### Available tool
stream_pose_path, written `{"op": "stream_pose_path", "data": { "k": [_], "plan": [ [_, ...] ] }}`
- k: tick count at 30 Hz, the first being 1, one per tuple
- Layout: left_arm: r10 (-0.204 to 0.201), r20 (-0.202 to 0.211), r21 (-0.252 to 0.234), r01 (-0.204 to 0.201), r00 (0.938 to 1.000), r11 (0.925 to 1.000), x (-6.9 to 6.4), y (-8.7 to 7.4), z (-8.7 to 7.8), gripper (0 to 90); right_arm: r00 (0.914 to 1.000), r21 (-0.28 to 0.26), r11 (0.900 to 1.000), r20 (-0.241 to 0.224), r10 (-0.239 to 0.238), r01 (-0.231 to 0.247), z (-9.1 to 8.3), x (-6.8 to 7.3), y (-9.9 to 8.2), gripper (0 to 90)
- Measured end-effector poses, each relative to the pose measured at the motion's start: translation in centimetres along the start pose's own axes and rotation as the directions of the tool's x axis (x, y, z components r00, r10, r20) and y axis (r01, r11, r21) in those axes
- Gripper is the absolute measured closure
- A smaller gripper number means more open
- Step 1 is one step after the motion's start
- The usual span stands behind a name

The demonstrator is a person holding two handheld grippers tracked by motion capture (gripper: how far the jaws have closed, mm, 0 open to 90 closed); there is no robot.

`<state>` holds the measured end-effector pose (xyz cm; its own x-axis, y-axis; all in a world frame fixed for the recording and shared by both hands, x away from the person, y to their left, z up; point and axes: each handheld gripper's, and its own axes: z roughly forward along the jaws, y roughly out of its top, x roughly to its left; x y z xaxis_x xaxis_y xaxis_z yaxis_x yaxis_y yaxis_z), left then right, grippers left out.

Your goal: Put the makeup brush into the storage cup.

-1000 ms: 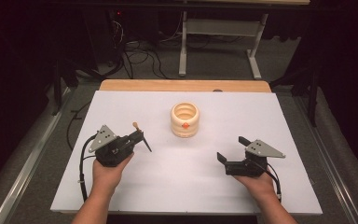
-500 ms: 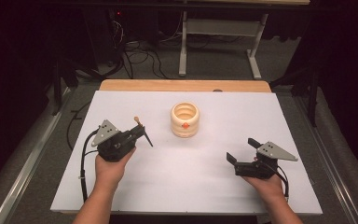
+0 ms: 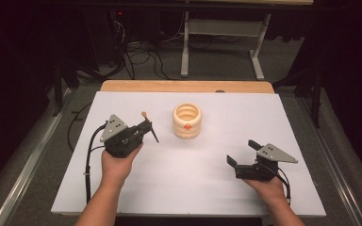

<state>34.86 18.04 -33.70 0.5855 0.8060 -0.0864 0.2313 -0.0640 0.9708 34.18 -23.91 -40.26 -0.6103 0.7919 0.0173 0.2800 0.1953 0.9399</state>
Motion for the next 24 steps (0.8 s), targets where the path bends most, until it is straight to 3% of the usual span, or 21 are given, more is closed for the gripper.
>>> {"op": "stream_pose_path", "data": {
  "k": [7,12,24],
  "plan": [
    [0.021,-0.006,-0.018,-0.021,0.9998,0.9996,0.1,1.9,0.6,83.1,1.0000,-0.002,1.0000,0.002,0.004,-0.004,-0.1,0.0,0.0,1.0],
    [0.001,-0.013,-0.037,-0.001,0.9999,0.9993,0.4,2.6,0.9,83.1,1.0000,-0.010,0.9999,0.009,0.003,-0.003,-0.3,-0.1,0.0,1.0],
    [0.011,-0.014,-0.055,-0.012,0.9998,0.9984,0.5,4.6,2.7,83.1,0.9999,-0.023,0.9997,0.011,0.002,-0.002,-0.5,-0.1,0.1,1.0]
  ]
}}
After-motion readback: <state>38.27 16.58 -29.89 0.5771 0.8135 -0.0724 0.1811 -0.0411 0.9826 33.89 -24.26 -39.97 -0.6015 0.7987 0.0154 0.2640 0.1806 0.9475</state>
